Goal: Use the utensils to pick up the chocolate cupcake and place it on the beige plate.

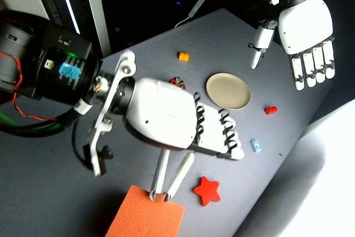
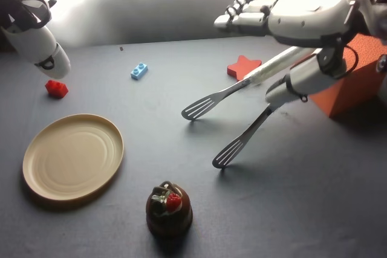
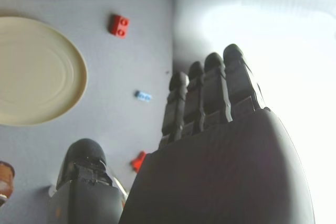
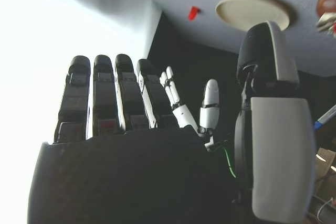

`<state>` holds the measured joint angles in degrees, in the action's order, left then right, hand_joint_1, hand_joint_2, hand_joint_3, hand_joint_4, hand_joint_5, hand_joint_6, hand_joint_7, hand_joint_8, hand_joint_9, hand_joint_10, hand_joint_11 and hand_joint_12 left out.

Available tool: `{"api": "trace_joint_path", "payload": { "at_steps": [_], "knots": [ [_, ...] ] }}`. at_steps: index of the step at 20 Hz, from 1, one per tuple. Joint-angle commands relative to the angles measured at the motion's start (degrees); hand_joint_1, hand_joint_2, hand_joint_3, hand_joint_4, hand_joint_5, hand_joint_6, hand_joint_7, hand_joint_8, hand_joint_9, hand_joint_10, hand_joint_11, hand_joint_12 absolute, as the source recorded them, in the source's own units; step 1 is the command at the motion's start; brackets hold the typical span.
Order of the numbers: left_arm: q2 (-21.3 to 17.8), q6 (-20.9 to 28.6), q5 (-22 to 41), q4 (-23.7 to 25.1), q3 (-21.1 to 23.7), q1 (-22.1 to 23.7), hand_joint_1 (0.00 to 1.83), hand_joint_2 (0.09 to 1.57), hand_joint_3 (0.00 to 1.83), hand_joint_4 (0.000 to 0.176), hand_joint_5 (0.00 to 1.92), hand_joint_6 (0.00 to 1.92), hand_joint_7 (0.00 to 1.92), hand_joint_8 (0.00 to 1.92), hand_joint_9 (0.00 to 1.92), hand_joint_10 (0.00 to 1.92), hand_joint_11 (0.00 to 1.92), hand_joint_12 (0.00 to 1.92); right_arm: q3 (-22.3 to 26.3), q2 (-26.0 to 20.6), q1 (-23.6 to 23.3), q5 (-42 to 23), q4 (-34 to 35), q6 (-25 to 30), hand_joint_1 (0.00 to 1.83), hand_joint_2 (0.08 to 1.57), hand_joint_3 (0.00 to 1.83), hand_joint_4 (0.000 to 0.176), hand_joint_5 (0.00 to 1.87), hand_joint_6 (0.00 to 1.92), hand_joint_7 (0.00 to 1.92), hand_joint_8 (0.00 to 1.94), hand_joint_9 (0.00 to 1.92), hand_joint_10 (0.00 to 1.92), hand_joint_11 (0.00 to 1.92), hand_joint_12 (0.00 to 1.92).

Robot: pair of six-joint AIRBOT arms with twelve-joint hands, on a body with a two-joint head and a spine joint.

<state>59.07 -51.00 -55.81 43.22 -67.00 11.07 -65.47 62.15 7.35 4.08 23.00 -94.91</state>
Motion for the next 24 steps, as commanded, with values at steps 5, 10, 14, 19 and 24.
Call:
{"api": "trace_joint_path", "payload": {
  "at_steps": [5,10,14,19,24],
  "knots": [
    [-0.4,-0.5,1.9,4.0,0.1,0.2,0.01,1.09,0.0,0.0,0.11,0.0,0.07,0.0,0.04,0.0,0.0,0.14,-2.6,0.4,0.4,-8.3,0.5,0.3,0.55,1.04,0.0,0.0,0.0,0.0,0.0,0.0,0.0,0.0,0.0,0.0],
    [-0.4,-0.5,2.0,3.9,0.0,0.2,0.04,1.09,0.0,0.0,0.13,0.01,0.08,0.0,0.04,0.0,0.0,0.15,-5.2,2.1,-2.2,4.3,0.5,0.7,0.53,1.04,0.0,0.0,0.0,0.0,0.0,0.0,0.0,0.0,0.0,0.0],
    [-0.4,-0.5,2.0,3.9,0.0,0.1,0.01,1.09,0.0,0.0,0.13,0.0,0.09,0.0,0.05,0.0,0.0,0.21,-8.7,4.4,-4.9,12.5,-1.9,3.8,0.59,1.02,0.0,0.0,0.0,0.0,0.0,0.0,0.0,0.0,0.0,0.0],
    [-0.4,-0.5,2.0,3.9,0.0,0.1,0.02,1.09,0.0,0.0,0.12,0.01,0.07,0.0,0.03,0.0,0.0,0.12,-14.7,8.6,-5.7,18.2,-6.3,8.6,0.63,1.03,0.0,0.0,0.0,0.0,0.0,0.0,0.0,0.0,0.0,0.0],
    [-0.4,-0.5,2.0,3.9,0.0,0.1,0.02,1.09,0.0,0.0,0.12,0.0,0.07,0.0,0.03,0.0,0.0,0.1,-19.3,12.4,-5.7,21.6,-8.4,10.1,0.61,1.02,0.0,0.0,0.0,0.0,0.0,0.0,0.0,0.0,0.0,0.0]
  ]
}}
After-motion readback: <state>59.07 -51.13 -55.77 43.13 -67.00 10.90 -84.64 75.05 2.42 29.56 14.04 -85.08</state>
